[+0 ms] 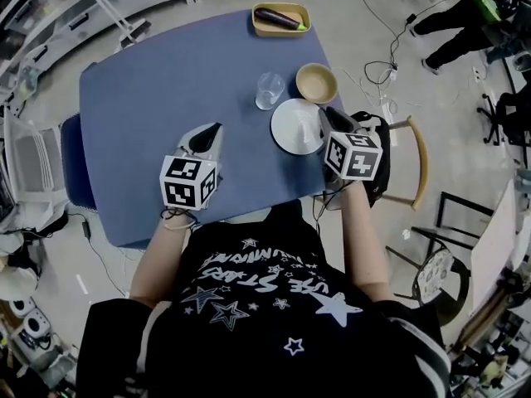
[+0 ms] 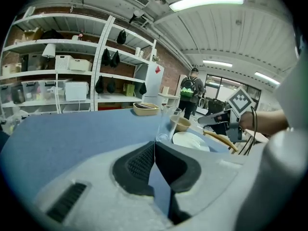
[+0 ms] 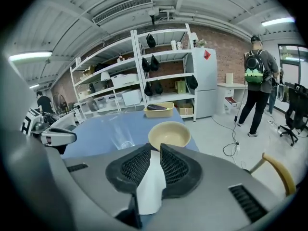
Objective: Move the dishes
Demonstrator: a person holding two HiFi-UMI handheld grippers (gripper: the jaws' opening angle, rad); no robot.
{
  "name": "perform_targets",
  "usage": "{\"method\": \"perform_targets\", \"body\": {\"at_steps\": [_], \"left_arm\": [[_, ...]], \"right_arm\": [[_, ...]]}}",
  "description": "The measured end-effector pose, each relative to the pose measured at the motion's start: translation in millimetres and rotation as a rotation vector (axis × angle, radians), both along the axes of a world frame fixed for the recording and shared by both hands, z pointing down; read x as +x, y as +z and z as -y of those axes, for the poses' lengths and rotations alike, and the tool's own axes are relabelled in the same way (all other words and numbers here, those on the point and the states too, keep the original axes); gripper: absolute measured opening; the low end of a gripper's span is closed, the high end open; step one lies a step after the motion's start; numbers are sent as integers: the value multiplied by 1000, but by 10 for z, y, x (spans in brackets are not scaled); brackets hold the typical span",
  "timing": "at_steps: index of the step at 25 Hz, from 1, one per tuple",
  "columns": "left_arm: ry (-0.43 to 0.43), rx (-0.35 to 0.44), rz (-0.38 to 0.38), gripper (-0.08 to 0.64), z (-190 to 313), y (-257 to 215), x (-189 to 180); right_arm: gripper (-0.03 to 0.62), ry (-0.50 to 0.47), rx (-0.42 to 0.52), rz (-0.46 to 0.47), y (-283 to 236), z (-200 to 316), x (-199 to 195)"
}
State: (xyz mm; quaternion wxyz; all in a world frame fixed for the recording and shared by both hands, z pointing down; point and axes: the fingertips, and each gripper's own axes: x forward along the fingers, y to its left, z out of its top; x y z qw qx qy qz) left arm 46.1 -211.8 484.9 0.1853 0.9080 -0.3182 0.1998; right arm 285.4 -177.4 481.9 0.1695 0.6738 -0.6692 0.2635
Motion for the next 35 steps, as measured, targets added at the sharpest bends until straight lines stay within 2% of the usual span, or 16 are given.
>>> {"method": "perform_targets", "body": {"at_steps": [5,10,15,24,28,35], "left_arm": [[68,21,-18,21,-39,-21,-257],[145,32,-40,21,-124,-42,-511],[218,34,-54,21,-319,-75,-769],[354,24,-73,21,-748,-79,-1106],[385,9,-85,21,-928,-84,-1166],[432,-6,-74,21,-1197,2,-1116]], "right_arm": [[5,53,18,-15,-30,-123,-350],[2,108,43,-12,-71,-297,-739],[2,137,29,-46,-102,-582,-1156],[2,214,17,-43,-133,-1264,-1815],[2,231,7,-51,-153,-1524,-1957],[2,248,3,-48,-130,-1814,-1984]]}}
